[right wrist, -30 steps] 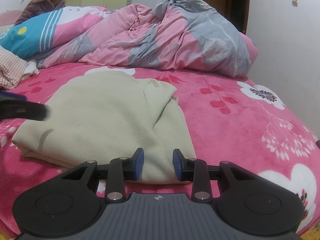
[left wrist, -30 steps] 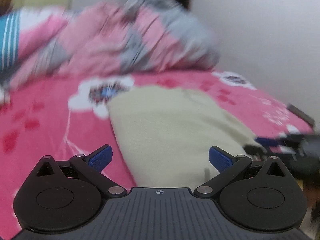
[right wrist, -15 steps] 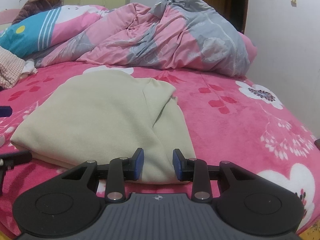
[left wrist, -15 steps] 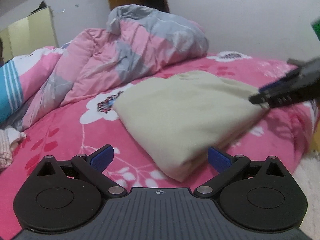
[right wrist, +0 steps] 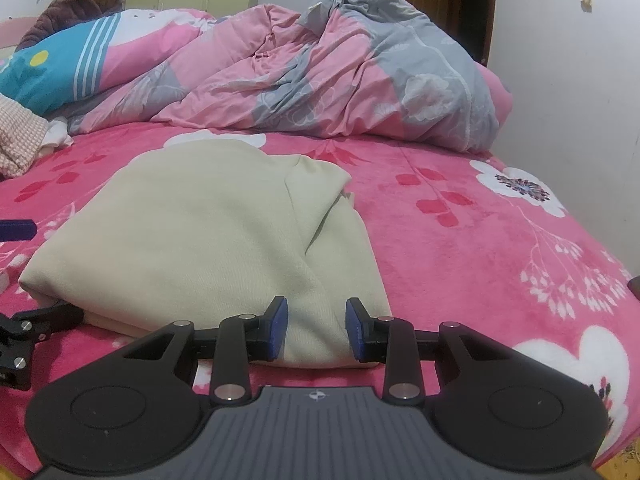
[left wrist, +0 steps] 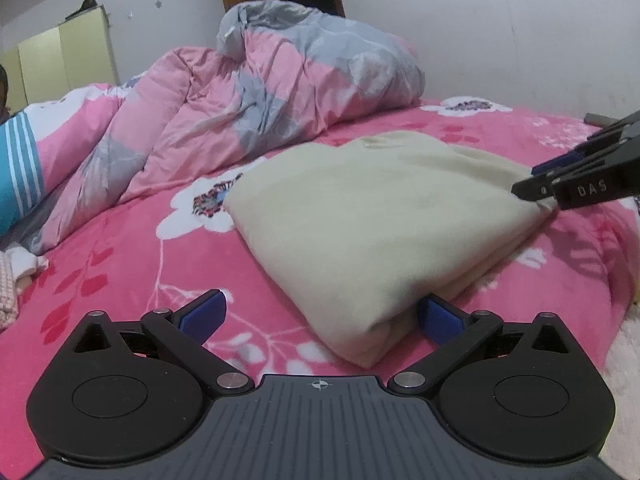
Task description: Fold clothes
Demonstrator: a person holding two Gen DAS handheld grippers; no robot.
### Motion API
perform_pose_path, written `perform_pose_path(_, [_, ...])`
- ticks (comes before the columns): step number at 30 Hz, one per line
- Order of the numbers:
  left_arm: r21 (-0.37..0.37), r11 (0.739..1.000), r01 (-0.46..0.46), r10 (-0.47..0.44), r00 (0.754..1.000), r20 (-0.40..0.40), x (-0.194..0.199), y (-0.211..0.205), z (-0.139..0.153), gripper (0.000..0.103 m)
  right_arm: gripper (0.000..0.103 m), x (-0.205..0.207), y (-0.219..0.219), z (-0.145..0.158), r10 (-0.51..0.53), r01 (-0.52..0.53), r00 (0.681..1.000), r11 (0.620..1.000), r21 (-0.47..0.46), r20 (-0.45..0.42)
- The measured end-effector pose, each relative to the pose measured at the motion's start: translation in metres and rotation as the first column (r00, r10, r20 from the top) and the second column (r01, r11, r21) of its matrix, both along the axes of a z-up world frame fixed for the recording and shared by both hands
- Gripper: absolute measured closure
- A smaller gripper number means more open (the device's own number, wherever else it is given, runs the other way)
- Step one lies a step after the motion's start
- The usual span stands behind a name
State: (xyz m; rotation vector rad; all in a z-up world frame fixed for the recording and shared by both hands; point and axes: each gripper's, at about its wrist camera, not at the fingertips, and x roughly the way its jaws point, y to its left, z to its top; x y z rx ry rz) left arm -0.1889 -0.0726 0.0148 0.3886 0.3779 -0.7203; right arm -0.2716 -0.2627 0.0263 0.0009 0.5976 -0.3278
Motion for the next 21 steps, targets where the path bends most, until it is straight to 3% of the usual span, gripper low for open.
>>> perform_pose_path(4, [-0.036, 0.999, -0.005, 0.006, 1.0, 0.028, 0.0, -0.002, 0.004, 0.0, 0.069, 0.001, 0.0, -0.001, -0.003, 0.003, 1.0, 1.0, 0.001, 0.0])
perform_pose_path(10, [-0.031, 1.0, -0.005, 0.005, 1.0, 0.021, 0.008, -0.01, 0.002, 0.0, 0.069, 0.001, 0.001, -0.001, -0.008, 0.008, 1.0, 1.0, -0.002, -0.001])
perform_pose_path(14, [0.003, 0.998, -0.068, 0.068, 0.997, 0.038, 0.007, 0.001, 0.002, 0.0, 0.069, 0.0, 0.0, -0.001, -0.01, 0.01, 1.0, 1.0, 0.005, 0.003])
perform_pose_path(19, [-0.037, 0.994, -0.106, 0.103, 0.991, -0.089, 0.018, 0.026, -0.004, 0.0, 0.068, 0.0, -0.001, -0.002, -0.008, 0.008, 1.0, 1.0, 0.015, 0.008])
perform_pose_path(21, [-0.022, 0.994, -0.112, 0.11, 0.992, -0.06, 0.014, 0.018, -0.004, 0.0, 0.068, 0.0, -0.002, -0.002, -0.008, 0.008, 1.0, 1.0, 0.015, 0.006])
